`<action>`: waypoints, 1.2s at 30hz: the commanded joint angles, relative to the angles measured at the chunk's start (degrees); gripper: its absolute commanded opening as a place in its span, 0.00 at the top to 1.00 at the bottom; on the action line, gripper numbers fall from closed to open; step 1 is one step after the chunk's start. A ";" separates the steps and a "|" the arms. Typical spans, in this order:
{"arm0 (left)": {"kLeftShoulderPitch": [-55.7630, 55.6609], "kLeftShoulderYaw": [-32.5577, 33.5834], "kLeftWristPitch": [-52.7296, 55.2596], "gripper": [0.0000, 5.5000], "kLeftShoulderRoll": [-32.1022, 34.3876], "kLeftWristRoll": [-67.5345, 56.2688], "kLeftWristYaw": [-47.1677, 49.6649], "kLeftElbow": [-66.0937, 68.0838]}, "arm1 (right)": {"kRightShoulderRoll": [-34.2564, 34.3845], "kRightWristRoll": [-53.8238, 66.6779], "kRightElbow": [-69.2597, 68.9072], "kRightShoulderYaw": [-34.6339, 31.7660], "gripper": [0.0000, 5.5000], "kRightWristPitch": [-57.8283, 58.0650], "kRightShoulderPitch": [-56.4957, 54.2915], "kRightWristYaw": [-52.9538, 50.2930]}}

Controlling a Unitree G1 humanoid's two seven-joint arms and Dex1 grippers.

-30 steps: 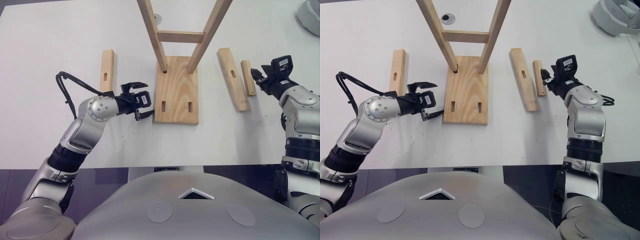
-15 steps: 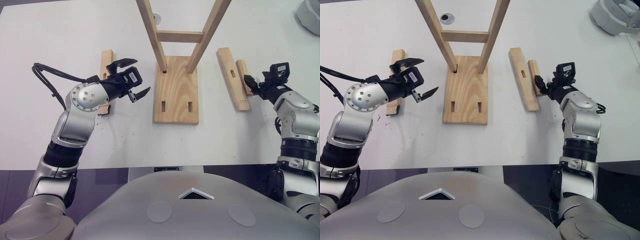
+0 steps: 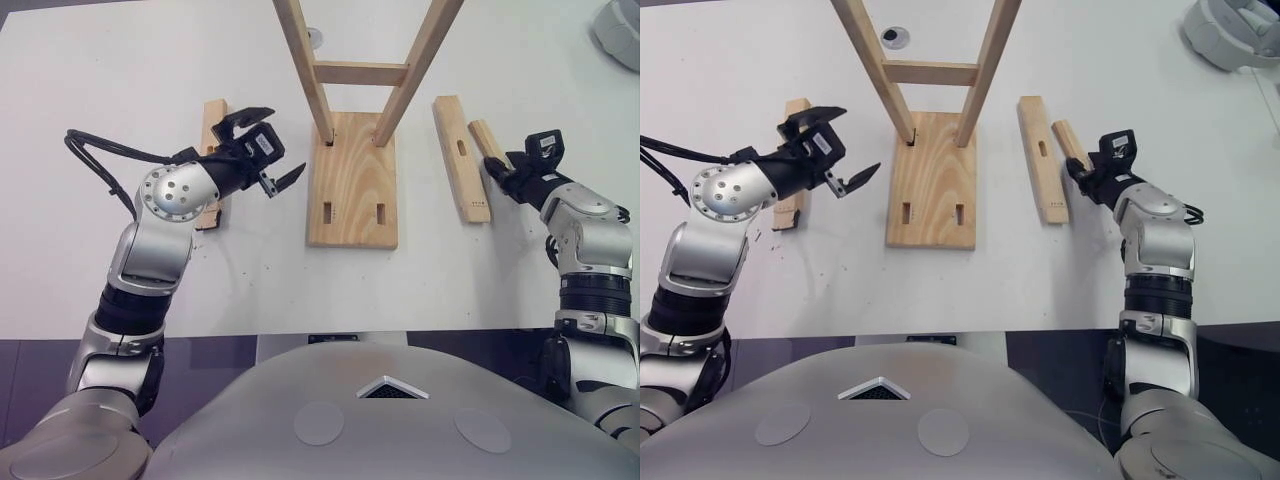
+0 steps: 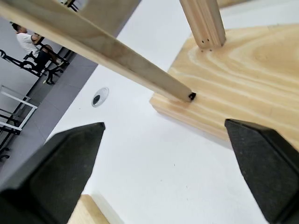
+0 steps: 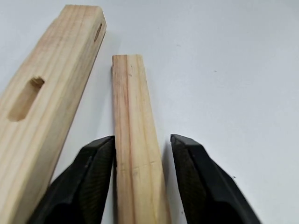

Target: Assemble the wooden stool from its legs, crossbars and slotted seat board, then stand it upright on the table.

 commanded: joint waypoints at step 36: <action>-40.77 26.23 21.68 0.49 -24.49 -79.56 43.98 -1.86 | 4.99 4.01 -35.77 13.73 0.76 -14.07 -35.17 3.19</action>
